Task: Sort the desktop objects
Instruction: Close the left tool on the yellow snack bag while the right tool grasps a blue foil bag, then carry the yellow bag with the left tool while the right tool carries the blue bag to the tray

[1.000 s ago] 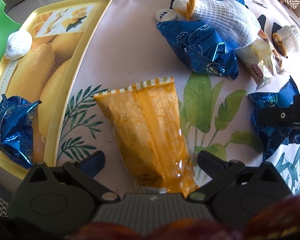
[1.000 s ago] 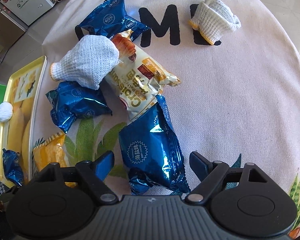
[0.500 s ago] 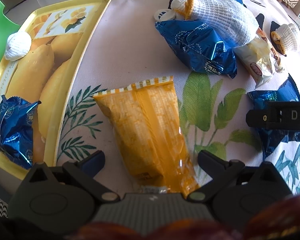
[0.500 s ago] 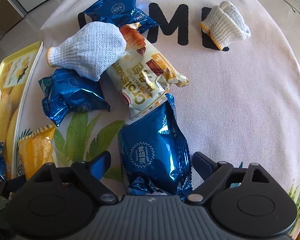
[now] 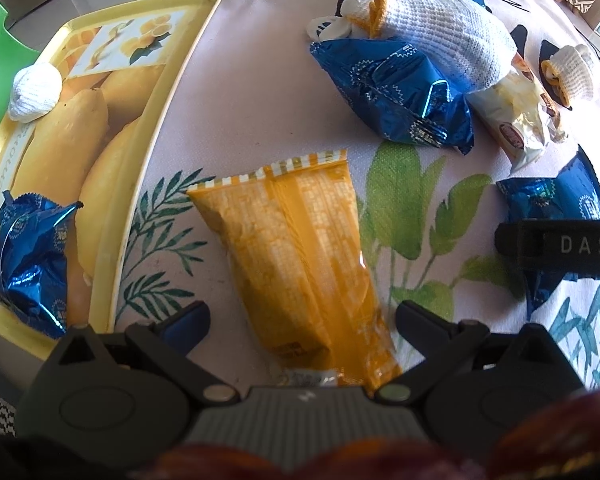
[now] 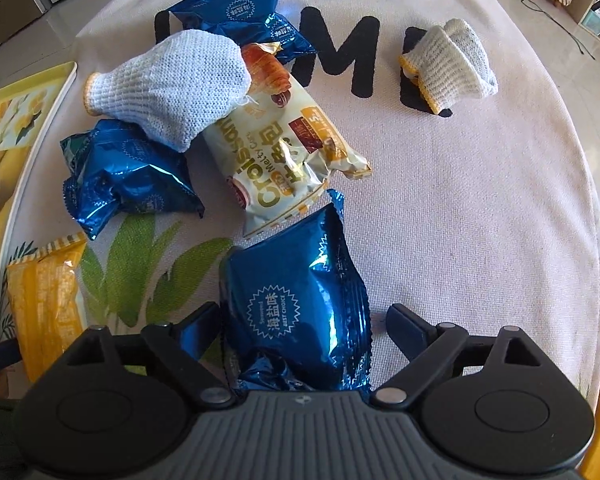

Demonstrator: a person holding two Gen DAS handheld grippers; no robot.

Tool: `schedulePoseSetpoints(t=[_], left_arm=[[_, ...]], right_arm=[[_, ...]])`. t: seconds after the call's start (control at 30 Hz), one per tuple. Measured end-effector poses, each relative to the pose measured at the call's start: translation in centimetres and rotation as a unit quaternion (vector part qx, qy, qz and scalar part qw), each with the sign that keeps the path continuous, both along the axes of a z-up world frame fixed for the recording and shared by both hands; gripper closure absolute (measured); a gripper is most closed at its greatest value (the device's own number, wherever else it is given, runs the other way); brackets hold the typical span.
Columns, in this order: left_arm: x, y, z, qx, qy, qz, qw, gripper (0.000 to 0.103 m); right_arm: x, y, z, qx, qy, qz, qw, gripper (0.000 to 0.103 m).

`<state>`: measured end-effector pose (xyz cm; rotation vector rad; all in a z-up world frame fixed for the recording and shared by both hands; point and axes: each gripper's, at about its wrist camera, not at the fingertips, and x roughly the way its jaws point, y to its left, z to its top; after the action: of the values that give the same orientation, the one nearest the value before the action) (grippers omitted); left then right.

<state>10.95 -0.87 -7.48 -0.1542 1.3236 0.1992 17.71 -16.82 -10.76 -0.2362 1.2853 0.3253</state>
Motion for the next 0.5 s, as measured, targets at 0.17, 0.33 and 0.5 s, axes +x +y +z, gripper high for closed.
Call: schedulePoseSetpoints(t=[0.17,0.33,0.5], left_arm=[[-0.6,0.4,0.2,0.000,-0.003,0.000,1.0000,0.006],[-0.7,0.4,1.3,-0.006,-0.022,0.001,0.9997,0.034],[1.9,-1.1,1.6,-0.030,-0.027,0.022,0.9989,0.039]], right_arm=[[0.2,-0.6,0.5,0.011,-0.012,-0.006,1.000,0.031],[0.6,-1.5,0.8,0.041,-0.001,-0.024,0.999,0.033],[0.9,-2.0,1.6,0.074,0.005,-0.031,0.997,0.034]])
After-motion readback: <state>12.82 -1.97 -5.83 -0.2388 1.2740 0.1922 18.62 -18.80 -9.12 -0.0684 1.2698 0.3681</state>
